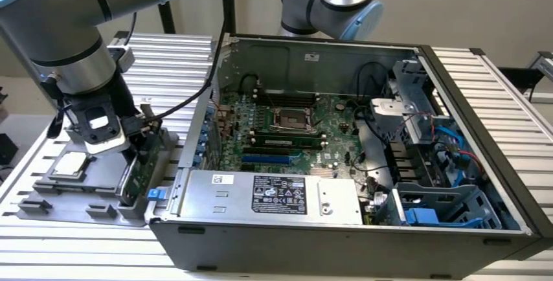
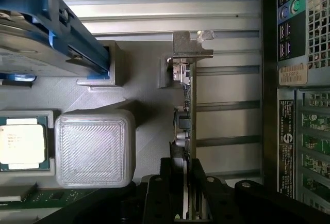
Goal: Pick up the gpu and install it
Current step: 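Pick up the gpu and move the gpu toward the slot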
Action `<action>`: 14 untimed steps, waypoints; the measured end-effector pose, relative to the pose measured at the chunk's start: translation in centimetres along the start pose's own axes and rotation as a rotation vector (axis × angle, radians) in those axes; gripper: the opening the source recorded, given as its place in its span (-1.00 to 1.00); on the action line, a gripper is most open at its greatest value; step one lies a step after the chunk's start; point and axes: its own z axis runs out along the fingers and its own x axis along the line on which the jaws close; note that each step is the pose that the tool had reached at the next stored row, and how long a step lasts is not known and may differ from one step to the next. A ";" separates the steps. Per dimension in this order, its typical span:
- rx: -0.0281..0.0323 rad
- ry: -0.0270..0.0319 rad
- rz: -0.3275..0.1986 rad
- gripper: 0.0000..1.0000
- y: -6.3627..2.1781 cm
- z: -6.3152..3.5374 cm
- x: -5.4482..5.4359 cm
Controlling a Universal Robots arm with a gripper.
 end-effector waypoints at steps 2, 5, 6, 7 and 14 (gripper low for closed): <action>0.0005 -0.0001 0.007 -0.47 0.00 0.00 0.0; 0.0013 -0.0003 0.017 -0.47 -0.01 0.00 0.0; 0.0013 -0.0004 0.017 -0.47 -0.01 0.00 0.0; 0.0013 -0.0004 0.018 -0.47 0.00 0.00 0.0; 0.0012 -0.0004 0.018 -0.47 -0.01 0.00 0.0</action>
